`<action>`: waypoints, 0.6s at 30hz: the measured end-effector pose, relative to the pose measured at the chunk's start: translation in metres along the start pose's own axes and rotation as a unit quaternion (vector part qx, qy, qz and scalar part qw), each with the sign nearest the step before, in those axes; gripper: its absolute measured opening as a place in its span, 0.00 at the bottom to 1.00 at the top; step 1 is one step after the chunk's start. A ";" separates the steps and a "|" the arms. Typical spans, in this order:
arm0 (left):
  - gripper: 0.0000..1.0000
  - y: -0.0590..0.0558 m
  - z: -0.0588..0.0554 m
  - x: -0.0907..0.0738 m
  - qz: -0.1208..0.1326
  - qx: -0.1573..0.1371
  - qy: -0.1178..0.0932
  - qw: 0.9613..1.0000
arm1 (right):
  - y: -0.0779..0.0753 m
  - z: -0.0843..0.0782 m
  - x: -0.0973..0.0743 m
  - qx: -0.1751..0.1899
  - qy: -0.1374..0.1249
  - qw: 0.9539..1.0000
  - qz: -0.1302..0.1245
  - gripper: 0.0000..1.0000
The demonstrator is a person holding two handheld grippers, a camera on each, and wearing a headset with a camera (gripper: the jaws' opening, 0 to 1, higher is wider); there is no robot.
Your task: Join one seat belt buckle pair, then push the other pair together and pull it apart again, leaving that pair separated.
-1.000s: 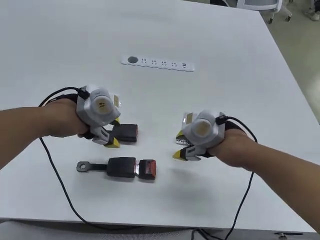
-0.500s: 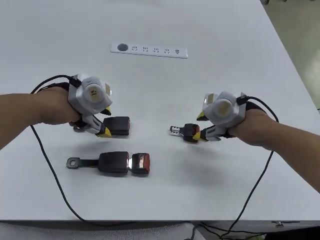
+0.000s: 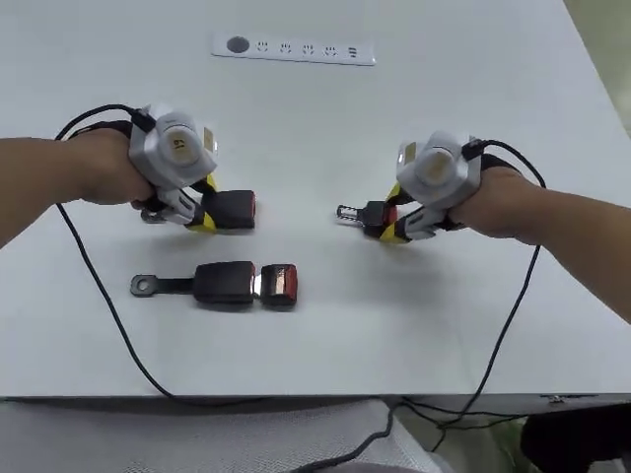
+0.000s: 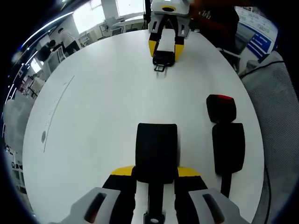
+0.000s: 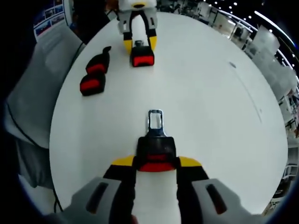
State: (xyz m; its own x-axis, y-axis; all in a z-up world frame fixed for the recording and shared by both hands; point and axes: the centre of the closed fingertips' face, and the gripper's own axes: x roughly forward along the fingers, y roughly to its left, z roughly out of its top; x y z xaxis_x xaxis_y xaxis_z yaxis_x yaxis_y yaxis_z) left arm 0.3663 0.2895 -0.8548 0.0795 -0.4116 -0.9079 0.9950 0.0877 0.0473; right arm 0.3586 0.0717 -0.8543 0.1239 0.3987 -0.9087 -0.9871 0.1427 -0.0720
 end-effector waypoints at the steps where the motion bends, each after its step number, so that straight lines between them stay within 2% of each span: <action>1: 0.32 0.001 -0.001 0.001 -0.001 -0.002 0.001 1.000 | 0.000 0.000 0.000 -0.005 0.001 1.000 0.002 0.33; 12: 0.32 0.002 -0.003 0.002 -0.005 -0.002 0.008 1.000 | 0.001 0.005 0.001 -0.016 0.007 1.000 0.001 0.33; 18: 0.32 -0.001 -0.003 0.003 -0.003 0.000 0.011 1.000 | 0.007 0.023 0.008 -0.024 -0.002 1.000 0.000 0.33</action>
State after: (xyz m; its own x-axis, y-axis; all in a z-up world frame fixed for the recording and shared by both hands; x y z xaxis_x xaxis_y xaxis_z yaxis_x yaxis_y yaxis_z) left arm 0.3657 0.2909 -0.8584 0.0721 -0.3921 -0.9171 0.9954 0.0859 0.0415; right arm 0.3549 0.0971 -0.8527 0.1244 0.4029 -0.9068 -0.9908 0.0997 -0.0917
